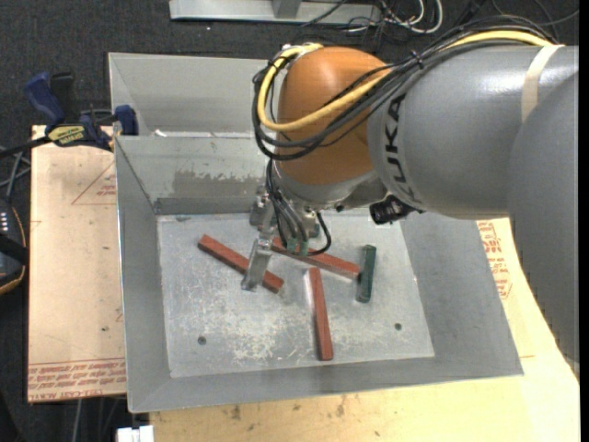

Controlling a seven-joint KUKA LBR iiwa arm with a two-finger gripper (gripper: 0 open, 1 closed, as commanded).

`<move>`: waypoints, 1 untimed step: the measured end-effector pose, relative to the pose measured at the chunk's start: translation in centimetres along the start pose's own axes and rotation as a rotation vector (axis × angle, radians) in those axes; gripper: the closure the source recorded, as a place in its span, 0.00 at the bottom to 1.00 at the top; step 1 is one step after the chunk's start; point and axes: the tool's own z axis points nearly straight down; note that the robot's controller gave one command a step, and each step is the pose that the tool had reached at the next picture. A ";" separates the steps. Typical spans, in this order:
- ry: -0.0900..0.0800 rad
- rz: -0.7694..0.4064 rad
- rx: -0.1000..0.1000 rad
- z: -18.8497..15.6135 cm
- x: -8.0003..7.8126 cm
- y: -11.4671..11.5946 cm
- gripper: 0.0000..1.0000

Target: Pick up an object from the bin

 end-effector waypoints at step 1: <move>0.000 0.000 0.000 0.0 0.0 0.0 0.00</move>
Offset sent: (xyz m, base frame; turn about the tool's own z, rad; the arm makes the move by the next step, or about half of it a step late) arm 0.0593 -0.0212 -0.0896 -0.0679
